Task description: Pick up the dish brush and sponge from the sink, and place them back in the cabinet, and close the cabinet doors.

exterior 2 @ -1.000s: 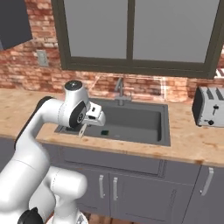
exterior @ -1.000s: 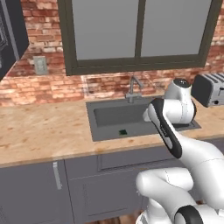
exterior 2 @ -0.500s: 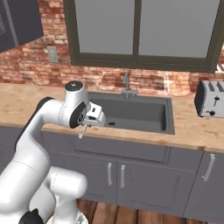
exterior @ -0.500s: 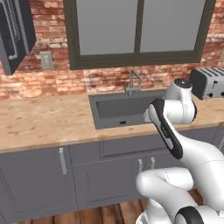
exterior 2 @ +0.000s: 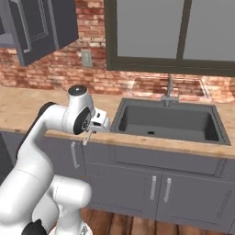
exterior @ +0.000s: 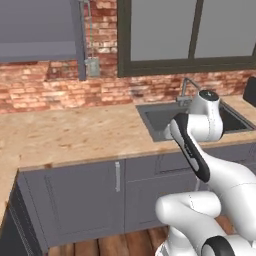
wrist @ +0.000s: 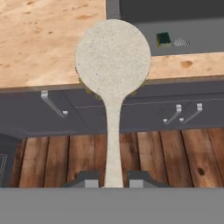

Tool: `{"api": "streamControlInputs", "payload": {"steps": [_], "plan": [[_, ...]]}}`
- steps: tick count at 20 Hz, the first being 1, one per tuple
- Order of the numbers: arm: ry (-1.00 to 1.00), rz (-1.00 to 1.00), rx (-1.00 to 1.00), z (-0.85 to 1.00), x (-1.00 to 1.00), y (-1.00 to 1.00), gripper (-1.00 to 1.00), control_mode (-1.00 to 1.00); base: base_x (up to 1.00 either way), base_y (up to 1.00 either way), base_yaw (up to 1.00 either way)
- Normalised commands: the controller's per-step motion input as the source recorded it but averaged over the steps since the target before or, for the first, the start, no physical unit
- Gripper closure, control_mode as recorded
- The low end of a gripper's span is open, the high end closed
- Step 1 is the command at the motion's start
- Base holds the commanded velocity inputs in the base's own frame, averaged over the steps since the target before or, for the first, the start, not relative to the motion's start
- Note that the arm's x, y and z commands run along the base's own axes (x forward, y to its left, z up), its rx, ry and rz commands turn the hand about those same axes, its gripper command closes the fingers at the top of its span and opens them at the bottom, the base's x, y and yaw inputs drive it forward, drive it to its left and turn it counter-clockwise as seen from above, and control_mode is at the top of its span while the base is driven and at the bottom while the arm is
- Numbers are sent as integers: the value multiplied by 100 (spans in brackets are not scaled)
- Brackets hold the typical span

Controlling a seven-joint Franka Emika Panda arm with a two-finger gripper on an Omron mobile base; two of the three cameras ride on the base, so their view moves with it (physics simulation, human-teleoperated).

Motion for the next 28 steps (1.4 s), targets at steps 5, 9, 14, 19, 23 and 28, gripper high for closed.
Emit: {"api": "streamControlInputs", "payload": {"steps": [5,9,14,19,23,28], "plan": [[0,0,0,0,0,0,100,100,-4,65,1],[0,0,0,0,0,0,100,100,-6,24,12],[0,0,0,0,0,0,100,100,0,6,30],[0,0,0,0,0,0,100,100,0,6,36],[0,0,0,0,0,0,100,100,0,24,31],[0,0,0,0,0,0,100,100,0,58,17]]}}
